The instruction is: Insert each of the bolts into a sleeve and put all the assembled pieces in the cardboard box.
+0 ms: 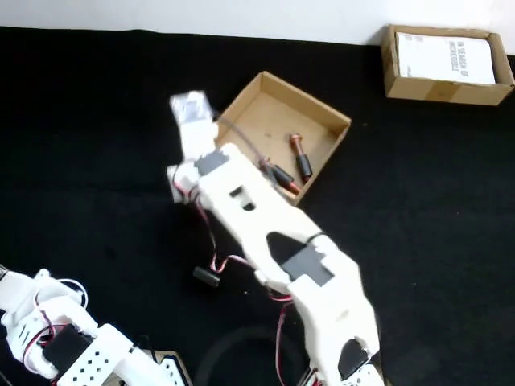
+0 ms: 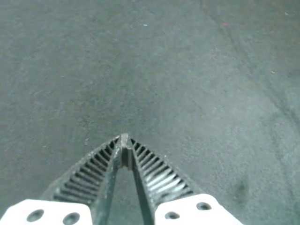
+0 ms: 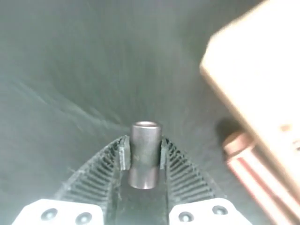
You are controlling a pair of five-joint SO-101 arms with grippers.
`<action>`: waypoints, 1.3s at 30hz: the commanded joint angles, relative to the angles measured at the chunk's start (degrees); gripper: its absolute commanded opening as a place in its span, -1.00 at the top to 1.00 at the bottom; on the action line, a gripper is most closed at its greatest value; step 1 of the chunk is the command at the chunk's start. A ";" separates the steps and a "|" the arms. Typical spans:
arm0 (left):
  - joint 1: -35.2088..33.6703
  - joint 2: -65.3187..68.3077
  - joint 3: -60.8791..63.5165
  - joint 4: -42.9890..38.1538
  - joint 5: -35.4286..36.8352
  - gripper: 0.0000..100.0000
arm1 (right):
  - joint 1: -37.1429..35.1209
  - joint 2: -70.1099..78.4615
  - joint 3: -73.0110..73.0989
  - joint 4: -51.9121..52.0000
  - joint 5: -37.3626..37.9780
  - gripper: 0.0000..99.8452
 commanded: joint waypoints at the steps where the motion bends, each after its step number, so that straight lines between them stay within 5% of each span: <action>1: 1.45 -0.48 0.92 0.26 -0.09 0.98 | 2.86 -10.95 -7.69 4.53 2.55 0.99; 12: 5.14 -0.13 0.92 0.97 -0.09 0.98 | 11.38 -35.38 -6.55 19.91 2.99 0.99; 23: 16.13 -0.13 0.75 6.07 -3.60 0.98 | 33.71 -69.76 20.79 29.58 3.08 0.99; 30: 28.35 -0.04 -1.45 7.74 -4.04 0.98 | 46.90 -98.42 50.42 28.44 8.53 0.99; 39: 38.99 6.64 -14.37 11.25 -4.22 0.98 | 69.93 -129.54 89.10 3.38 25.76 0.99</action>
